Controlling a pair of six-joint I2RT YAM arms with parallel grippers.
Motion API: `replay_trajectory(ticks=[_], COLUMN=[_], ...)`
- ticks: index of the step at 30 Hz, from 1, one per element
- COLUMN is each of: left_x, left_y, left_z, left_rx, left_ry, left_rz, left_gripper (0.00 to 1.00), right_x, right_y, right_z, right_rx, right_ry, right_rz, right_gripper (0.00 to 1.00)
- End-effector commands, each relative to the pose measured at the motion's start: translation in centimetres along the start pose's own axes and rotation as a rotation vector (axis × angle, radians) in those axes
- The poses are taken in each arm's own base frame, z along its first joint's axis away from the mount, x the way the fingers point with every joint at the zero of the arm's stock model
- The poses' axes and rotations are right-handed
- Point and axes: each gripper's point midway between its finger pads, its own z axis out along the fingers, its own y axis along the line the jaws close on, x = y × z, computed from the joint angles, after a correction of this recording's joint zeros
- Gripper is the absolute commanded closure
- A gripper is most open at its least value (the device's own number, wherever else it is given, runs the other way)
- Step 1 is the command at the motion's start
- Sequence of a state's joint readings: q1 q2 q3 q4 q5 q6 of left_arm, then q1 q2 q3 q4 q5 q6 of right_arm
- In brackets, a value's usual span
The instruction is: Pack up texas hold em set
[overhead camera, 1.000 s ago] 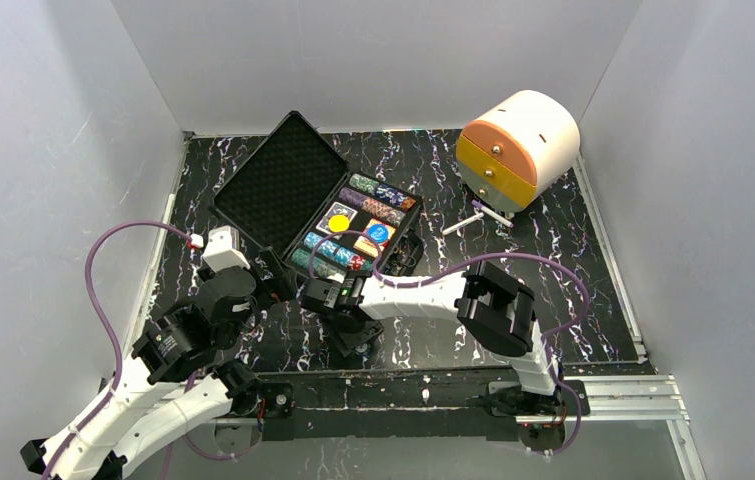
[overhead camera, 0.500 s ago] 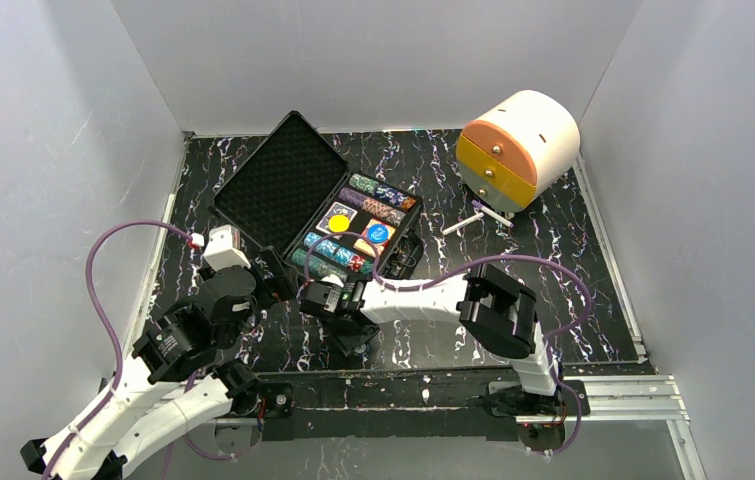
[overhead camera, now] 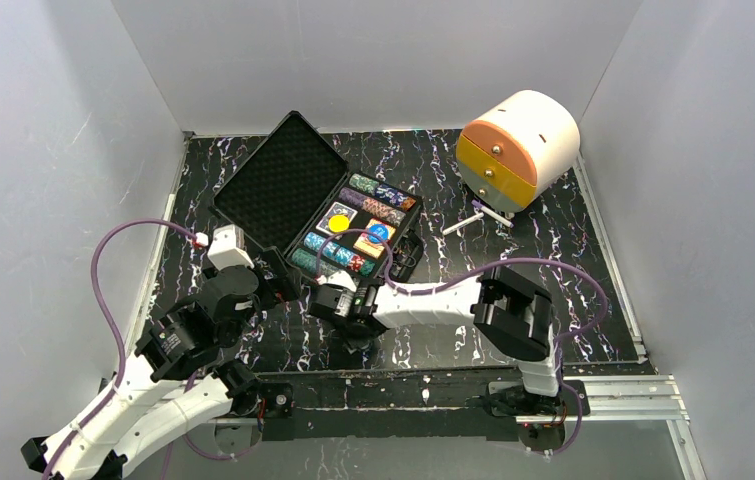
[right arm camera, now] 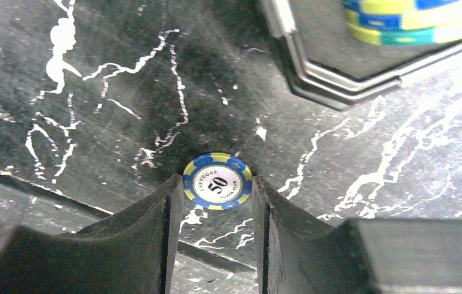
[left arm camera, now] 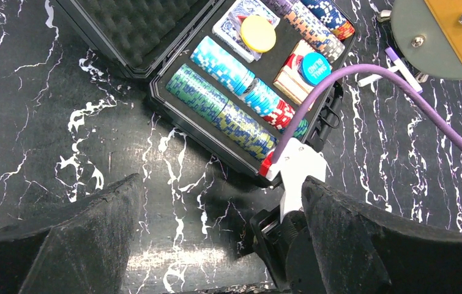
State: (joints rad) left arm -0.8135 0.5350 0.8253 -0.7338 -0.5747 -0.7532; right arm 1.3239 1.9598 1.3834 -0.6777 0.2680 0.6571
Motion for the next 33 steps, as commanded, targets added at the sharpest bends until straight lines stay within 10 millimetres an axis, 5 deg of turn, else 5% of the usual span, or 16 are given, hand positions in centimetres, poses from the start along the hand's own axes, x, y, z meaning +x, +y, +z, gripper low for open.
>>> replay_trajectory(ticks=[1,11,19,29,33], left_x=[0.3,2.3,5.4,11.7,12.8], left_y=[0.0,-0.6,-2.4,-7.6,-10.2], left_z=[0.3,1.1,2.2,5.2,5.7], left_rx=[-0.010,0.019,0.111,0.374,0.495], left_ry=[0.005,0.060,0.149,0.294,0.302], left_rz=[-0.018,-0.057,-0.097,-0.181,-0.216], left_gripper=[0.02,0.02,0.02,0.12,0.16], right_x=[-1.2,-1.0,-0.9,-0.9,-1.0], right_y=[-1.6,-3.7,-7.1,-10.7,-11.6], right_z=[-1.5,-3.0,-3.5,-3.9,-4.4], right_rx=[0.039,0.049,0.049,-0.054,-0.115], right_ry=[-0.098,-0.129,-0.127,-0.113,-0.119], right_rz=[0.054,0.146,0.309,0.578,0.675], right_gripper=[0.57,0.56,0.55,0.55,0.54])
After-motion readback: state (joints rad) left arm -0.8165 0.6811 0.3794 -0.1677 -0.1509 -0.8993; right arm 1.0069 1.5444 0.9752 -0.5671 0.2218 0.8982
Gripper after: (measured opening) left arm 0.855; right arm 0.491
